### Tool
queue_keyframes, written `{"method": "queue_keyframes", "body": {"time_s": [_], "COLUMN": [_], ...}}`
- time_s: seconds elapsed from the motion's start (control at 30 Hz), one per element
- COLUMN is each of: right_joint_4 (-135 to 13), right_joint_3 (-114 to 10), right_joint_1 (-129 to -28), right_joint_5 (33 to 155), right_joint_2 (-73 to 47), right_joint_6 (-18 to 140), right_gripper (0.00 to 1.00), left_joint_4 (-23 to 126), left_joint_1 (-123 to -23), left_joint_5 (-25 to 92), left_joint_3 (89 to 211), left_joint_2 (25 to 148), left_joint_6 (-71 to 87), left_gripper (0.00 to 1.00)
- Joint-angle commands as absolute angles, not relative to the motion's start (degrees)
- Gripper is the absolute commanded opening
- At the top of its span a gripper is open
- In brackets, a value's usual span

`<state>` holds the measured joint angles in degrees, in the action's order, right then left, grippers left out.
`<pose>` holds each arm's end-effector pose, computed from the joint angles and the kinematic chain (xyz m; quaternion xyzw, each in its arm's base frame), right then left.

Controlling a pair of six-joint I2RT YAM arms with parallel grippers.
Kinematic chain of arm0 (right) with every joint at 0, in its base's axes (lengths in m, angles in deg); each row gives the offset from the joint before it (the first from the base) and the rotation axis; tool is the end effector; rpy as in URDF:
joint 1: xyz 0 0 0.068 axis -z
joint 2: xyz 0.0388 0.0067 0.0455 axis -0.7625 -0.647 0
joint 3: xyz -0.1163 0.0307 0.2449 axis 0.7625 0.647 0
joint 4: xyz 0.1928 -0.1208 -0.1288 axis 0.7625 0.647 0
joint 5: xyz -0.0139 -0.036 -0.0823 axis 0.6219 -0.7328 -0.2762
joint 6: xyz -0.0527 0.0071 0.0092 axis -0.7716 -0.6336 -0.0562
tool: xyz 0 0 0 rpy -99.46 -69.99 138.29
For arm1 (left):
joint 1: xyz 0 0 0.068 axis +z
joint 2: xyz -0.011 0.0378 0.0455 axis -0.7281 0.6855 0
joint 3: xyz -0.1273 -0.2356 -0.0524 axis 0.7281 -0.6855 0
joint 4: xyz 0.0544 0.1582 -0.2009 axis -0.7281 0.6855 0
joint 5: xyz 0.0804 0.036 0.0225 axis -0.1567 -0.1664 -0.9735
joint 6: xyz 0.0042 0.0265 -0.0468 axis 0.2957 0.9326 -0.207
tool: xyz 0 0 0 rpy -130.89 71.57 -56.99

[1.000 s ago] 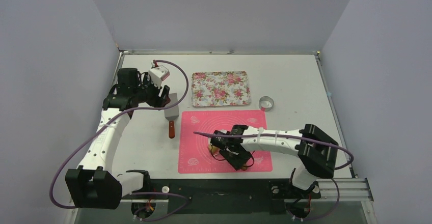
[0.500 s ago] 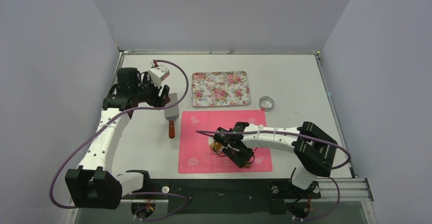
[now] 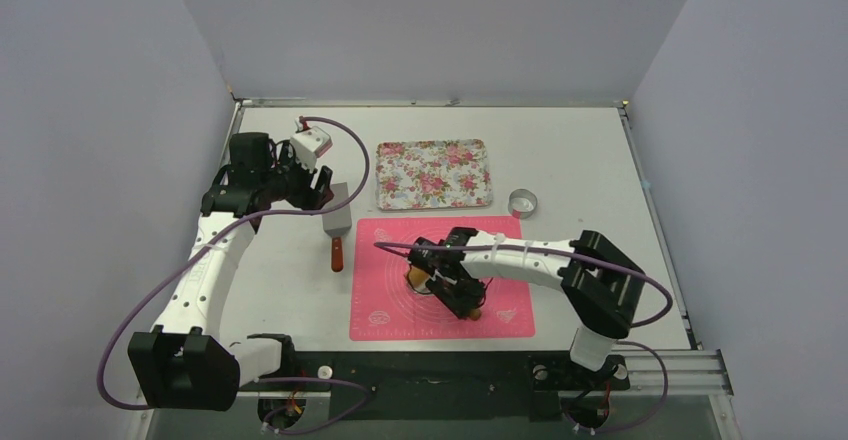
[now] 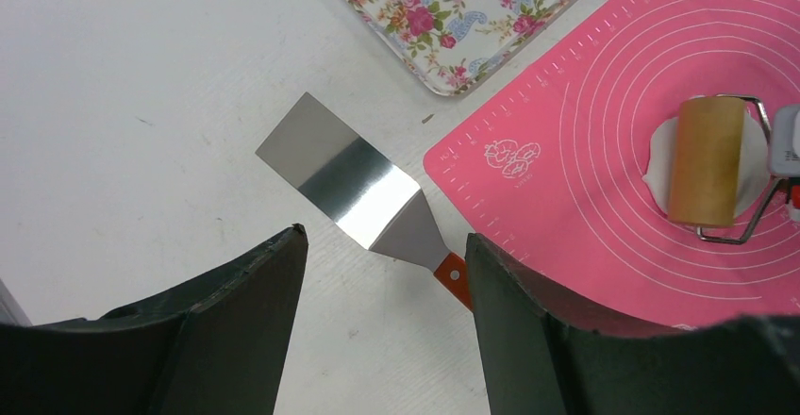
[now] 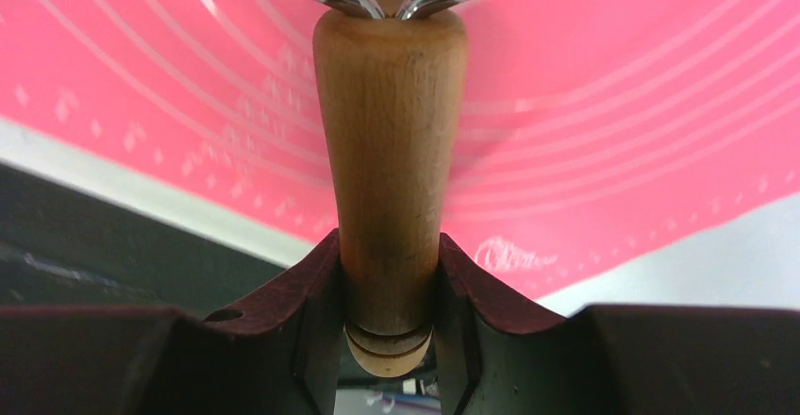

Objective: Roll out the dumpling wrappers from the dough
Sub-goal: Flatten out the dough on the work surface, then place the rolling pin on the work surface.

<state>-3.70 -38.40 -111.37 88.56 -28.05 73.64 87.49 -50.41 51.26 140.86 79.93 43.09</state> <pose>0.1321 0.2477 0.1787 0.3599 -0.9327 -0.0014 0.0240 0.2528 -0.0320 0.3270 0.2989 0.8353 -0.1317 0.4423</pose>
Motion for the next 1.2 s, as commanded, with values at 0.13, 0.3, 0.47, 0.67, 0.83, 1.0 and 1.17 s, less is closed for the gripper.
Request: {"method": "queue_keyframes", "body": {"time_s": [0.13,0.3,0.47,0.67,0.83,1.0,1.17], "right_joint_4": [-6.11,-8.82,-8.52,-9.54,-11.22,-15.26,-16.82], "right_joint_3": [-42.61,-38.82,-33.37,-26.85,-24.17,-22.04,-20.78], "right_joint_1": [-108.46,-103.79,-98.49,-92.34,-88.54,-85.31,-85.28], "right_joint_5": [82.65,78.91,78.25,76.60,77.22,77.43,77.76], "right_joint_2": [-29.05,-18.82,-12.19,-8.57,-8.99,-9.88,-12.43], "right_joint_6": [71.13,75.49,77.78,79.42,80.95,81.85,82.55], "right_gripper": [0.00,0.00,0.00,0.00,0.00,0.00,0.14], "left_joint_4": [86.43,85.90,87.00,86.85,86.55,86.16,85.97], "left_joint_1": [-50.06,-50.13,-50.15,-50.15,-50.17,-50.15,-50.15], "left_joint_5": [51.10,52.65,52.93,53.11,53.48,53.95,53.67], "left_joint_3": [142.33,143.08,143.82,143.09,143.04,142.67,142.46], "left_joint_2": [79.57,79.57,79.01,78.08,78.09,78.16,78.48], "left_joint_6": [44.04,42.96,43.25,43.26,43.25,43.15,43.19], "left_gripper": [0.61,0.61,0.61,0.61,0.61,0.61,0.61]}}
